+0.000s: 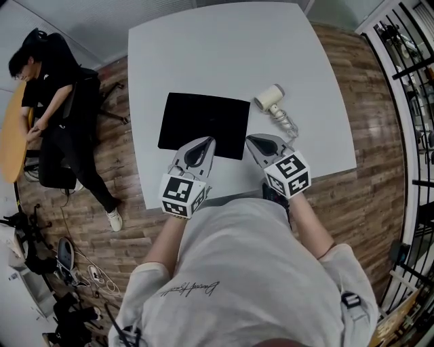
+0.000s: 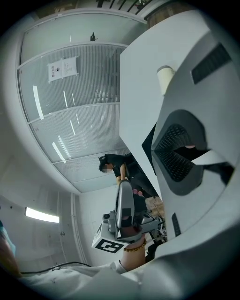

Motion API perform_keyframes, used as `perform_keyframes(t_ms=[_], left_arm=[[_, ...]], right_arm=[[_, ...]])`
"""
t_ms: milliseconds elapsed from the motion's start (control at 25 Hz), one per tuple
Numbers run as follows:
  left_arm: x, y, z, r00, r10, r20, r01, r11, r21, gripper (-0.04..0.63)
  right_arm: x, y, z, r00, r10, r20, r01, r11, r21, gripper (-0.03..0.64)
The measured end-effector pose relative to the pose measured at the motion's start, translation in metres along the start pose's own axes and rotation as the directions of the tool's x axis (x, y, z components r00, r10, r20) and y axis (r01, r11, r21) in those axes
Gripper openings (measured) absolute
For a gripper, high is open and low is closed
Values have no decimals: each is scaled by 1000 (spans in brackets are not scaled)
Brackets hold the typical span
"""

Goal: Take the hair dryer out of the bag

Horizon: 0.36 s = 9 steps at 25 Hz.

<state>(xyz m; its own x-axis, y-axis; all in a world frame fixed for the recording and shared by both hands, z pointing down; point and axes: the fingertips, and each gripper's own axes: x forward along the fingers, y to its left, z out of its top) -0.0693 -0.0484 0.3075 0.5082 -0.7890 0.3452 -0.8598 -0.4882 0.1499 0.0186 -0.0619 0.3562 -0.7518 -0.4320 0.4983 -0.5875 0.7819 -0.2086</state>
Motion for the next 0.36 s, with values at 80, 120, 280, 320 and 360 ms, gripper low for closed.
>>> perform_keyframes(t_ms=[80, 120, 280, 320, 360], left_arm=[[-1, -1, 1, 1000, -2, 2, 2, 1000, 1, 12], [-1, -2, 1, 1000, -3, 3, 3, 1000, 1, 12], [0, -1, 4, 1000, 2, 11, -2, 1000, -7, 12], [0, -1, 5, 1000, 3, 14, -3, 1000, -9, 12], [1, 0, 6, 1000, 4, 17, -4, 1000, -12, 12]], right_arm=[[0, 1, 1, 1000, 2, 2, -2, 1000, -2, 25], [-1, 1, 1, 1000, 2, 1, -2, 1000, -2, 25], [-1, 1, 2, 1000, 4, 2, -4, 1000, 3, 25], [-1, 1, 2, 1000, 5, 2, -5, 1000, 3, 25], [-1, 2, 2, 1000, 6, 2, -6, 1000, 4, 25]])
